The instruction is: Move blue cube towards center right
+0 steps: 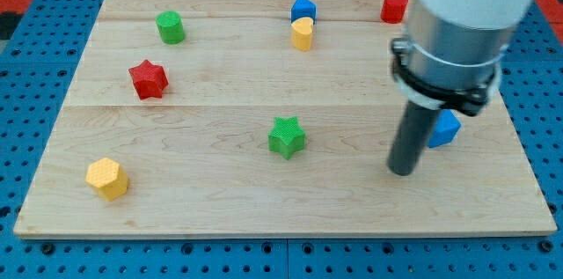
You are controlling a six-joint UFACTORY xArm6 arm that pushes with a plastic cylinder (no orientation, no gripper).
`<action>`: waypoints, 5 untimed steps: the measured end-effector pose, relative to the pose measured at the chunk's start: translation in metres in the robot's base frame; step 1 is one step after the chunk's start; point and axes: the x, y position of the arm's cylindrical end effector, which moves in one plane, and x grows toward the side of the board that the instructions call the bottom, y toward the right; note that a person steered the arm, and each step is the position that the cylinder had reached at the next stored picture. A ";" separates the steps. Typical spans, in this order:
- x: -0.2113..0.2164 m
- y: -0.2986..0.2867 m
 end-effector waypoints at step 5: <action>-0.023 0.049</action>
